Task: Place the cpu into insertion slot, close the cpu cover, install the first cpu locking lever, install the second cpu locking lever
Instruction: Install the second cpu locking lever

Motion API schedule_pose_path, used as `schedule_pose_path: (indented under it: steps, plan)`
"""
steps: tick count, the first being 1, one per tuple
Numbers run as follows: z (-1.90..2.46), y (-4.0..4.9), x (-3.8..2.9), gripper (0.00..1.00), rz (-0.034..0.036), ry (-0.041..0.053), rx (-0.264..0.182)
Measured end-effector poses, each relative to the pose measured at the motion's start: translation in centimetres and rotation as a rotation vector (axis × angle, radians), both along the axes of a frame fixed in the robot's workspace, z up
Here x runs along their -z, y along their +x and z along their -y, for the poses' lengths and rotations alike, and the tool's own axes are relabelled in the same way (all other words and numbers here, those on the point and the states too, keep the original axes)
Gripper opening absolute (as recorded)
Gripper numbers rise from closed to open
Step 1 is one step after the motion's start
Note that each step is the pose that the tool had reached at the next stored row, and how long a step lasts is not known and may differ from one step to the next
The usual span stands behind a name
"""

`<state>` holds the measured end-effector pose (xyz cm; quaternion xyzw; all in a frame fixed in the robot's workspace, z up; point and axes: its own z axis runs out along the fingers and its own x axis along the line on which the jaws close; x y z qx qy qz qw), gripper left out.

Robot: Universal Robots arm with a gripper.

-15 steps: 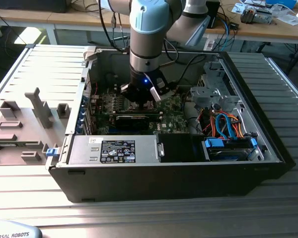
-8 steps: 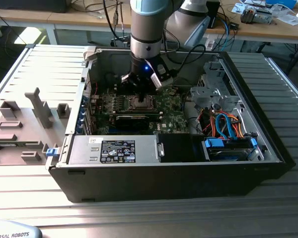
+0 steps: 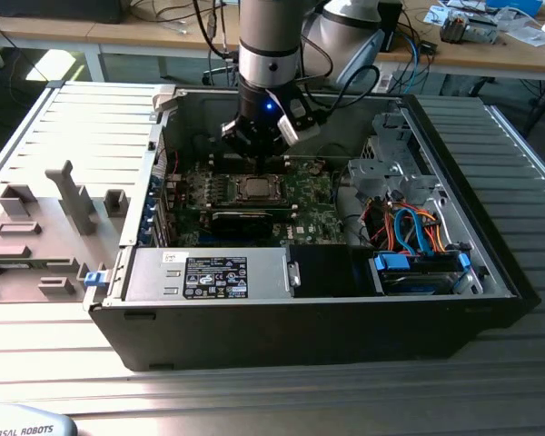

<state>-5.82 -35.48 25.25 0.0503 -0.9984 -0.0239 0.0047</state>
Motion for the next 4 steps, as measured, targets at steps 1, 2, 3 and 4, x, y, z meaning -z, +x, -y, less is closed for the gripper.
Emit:
schedule_pose_path:
  steps: [1, 2, 3, 4]
  plan:
    - [0.00, 0.00, -0.01, 0.11, -0.0001, -0.0003, 0.000]
    - [0.00, 0.00, -0.01, 0.11, -0.0001, -0.0003, 0.000]
    - [0.00, 0.00, -0.01, 0.11, -0.0001, -0.0004, 0.000]
    - [0.00, 0.00, -0.01, 0.11, -0.0001, -0.0003, 0.000]
